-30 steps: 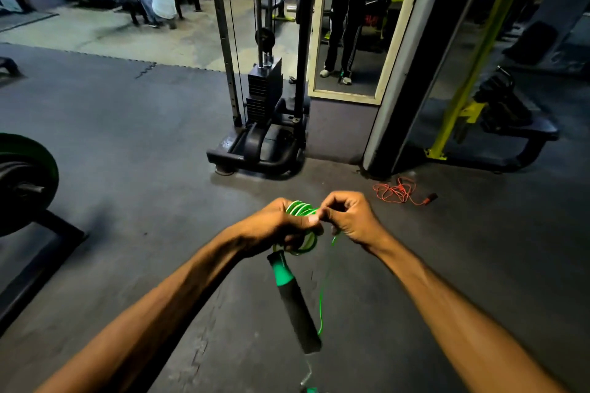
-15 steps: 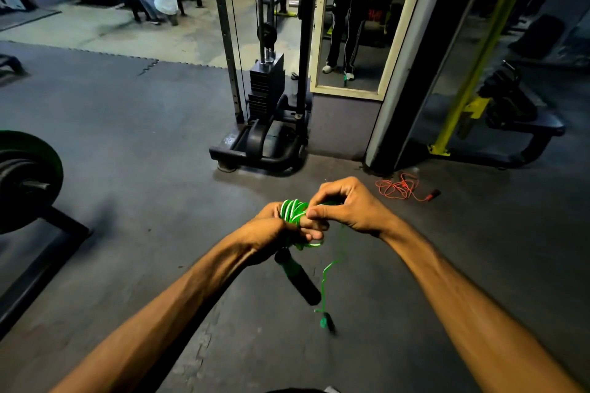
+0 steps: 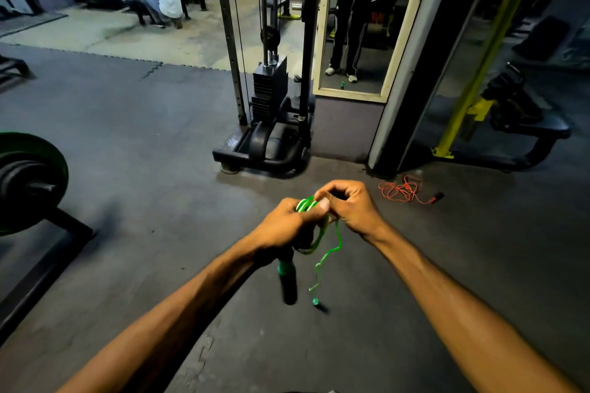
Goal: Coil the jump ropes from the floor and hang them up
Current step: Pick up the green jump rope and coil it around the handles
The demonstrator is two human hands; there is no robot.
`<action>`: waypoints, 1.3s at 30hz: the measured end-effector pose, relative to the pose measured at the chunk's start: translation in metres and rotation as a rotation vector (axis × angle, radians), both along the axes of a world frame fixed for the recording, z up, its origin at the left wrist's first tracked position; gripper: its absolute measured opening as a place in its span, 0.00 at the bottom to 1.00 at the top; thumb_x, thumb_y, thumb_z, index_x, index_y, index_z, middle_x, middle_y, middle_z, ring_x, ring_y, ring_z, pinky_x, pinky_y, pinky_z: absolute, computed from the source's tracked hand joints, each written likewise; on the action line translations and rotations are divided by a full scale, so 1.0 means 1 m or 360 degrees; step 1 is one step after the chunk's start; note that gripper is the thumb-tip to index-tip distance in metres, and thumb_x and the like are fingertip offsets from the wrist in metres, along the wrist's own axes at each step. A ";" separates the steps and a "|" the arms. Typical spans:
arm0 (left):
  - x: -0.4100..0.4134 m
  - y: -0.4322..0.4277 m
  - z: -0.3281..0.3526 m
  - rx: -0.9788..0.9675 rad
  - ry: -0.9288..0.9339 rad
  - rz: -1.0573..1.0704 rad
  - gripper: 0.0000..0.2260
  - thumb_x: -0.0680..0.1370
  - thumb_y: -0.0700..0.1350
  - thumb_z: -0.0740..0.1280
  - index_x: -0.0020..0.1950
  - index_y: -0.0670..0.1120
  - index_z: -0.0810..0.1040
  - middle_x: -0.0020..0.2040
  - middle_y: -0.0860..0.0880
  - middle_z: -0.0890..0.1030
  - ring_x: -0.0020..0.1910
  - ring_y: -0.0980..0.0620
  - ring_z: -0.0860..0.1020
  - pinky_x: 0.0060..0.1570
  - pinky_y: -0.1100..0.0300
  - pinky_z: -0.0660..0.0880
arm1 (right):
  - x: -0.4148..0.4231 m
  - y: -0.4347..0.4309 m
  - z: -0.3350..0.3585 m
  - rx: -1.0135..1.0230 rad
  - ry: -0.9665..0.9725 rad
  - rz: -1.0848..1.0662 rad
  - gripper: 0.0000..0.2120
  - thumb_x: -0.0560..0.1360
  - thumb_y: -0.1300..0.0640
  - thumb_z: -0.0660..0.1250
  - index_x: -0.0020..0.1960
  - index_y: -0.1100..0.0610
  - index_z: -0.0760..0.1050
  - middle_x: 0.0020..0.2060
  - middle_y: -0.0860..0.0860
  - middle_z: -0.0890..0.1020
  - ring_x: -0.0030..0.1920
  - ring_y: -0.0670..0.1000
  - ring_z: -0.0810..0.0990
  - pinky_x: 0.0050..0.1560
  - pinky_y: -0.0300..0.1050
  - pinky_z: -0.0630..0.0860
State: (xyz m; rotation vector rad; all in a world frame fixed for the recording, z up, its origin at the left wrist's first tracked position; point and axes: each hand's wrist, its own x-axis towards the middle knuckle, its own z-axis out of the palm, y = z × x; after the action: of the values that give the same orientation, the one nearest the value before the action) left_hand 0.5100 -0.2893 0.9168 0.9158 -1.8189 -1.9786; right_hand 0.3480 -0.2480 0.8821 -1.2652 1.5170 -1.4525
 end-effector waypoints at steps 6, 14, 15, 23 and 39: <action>-0.010 -0.017 -0.001 0.0527 0.0544 0.0493 0.17 0.83 0.51 0.59 0.49 0.39 0.79 0.27 0.53 0.57 0.23 0.57 0.57 0.23 0.64 0.57 | 0.036 0.021 -0.049 0.0499 0.0164 0.0116 0.14 0.76 0.67 0.61 0.40 0.52 0.79 0.33 0.48 0.81 0.32 0.40 0.78 0.38 0.37 0.77; 0.007 -0.024 -0.035 -0.0647 -0.0062 0.0058 0.15 0.79 0.30 0.59 0.66 0.34 0.69 0.40 0.49 0.81 0.34 0.61 0.79 0.38 0.67 0.76 | 0.030 0.025 0.031 0.0538 0.1547 0.0666 0.12 0.70 0.51 0.69 0.34 0.55 0.71 0.28 0.48 0.73 0.31 0.51 0.73 0.33 0.47 0.71; 0.007 -0.027 -0.034 -0.0742 -0.0071 -0.0003 0.16 0.77 0.30 0.58 0.65 0.34 0.69 0.43 0.47 0.83 0.39 0.57 0.82 0.45 0.64 0.78 | 0.030 0.026 0.035 0.0538 0.1338 0.0637 0.11 0.70 0.54 0.71 0.33 0.54 0.72 0.26 0.48 0.73 0.29 0.48 0.73 0.32 0.45 0.70; 0.006 -0.034 -0.017 -0.0461 0.0055 -0.0282 0.08 0.71 0.33 0.62 0.48 0.32 0.75 0.40 0.41 0.80 0.35 0.55 0.77 0.38 0.59 0.72 | 0.017 0.018 0.050 0.0482 0.0488 0.0589 0.03 0.71 0.69 0.70 0.45 0.65 0.80 0.29 0.55 0.82 0.29 0.46 0.80 0.31 0.42 0.77; 0.014 -0.035 0.021 0.0712 0.0720 -0.0329 0.12 0.80 0.50 0.61 0.45 0.42 0.77 0.24 0.54 0.64 0.21 0.56 0.63 0.32 0.56 0.54 | -0.008 -0.010 0.035 -0.0078 0.0462 -0.0029 0.09 0.76 0.58 0.69 0.36 0.52 0.80 0.27 0.42 0.80 0.30 0.37 0.74 0.33 0.34 0.70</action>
State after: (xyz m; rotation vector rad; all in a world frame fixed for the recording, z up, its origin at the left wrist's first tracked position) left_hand 0.5236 -0.3245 0.9374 0.3375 -1.2866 -2.5262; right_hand 0.3400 -0.2583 0.9170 -1.5490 1.6905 -1.3694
